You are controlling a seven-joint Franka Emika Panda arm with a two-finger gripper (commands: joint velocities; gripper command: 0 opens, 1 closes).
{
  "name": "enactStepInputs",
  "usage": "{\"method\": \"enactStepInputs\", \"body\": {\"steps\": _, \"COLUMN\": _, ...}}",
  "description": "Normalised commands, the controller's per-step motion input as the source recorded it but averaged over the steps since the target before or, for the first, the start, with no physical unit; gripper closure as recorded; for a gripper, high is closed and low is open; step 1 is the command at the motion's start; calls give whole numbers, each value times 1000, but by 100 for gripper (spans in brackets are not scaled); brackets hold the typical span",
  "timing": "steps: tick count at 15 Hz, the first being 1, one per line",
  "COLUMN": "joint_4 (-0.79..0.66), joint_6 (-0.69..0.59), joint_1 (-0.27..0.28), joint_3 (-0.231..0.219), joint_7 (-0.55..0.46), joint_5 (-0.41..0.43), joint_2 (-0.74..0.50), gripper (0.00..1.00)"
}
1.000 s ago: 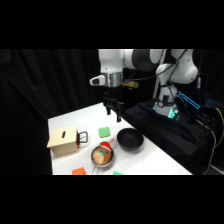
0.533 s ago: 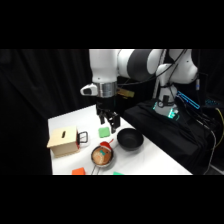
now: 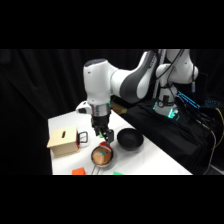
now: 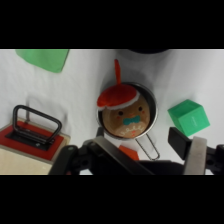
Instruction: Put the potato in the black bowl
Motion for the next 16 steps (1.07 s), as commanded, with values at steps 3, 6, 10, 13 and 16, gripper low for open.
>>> {"method": "enactStepInputs", "body": {"steps": 3, "joint_4": 183, "joint_6": 216, "joint_1": 83, "joint_3": -52, "joint_7": 101, "joint_5": -157, "joint_2": 274, "gripper": 0}}
{"method": "enactStepInputs", "body": {"steps": 6, "joint_4": 228, "joint_6": 146, "joint_1": 82, "joint_3": -71, "joint_7": 96, "joint_5": -140, "joint_2": 290, "gripper": 0}}
{"method": "enactStepInputs", "body": {"steps": 10, "joint_4": 216, "joint_6": 91, "joint_1": 81, "joint_3": -73, "joint_7": 99, "joint_5": -113, "joint_2": 245, "gripper": 0}}
{"method": "enactStepInputs", "body": {"steps": 13, "joint_4": 186, "joint_6": 60, "joint_1": 73, "joint_3": -64, "joint_7": 85, "joint_5": -93, "joint_2": 161, "gripper": 0}}
{"method": "enactStepInputs", "body": {"steps": 16, "joint_4": 156, "joint_6": 61, "joint_1": 57, "joint_3": -59, "joint_7": 64, "joint_5": -81, "joint_2": 103, "gripper": 10}}
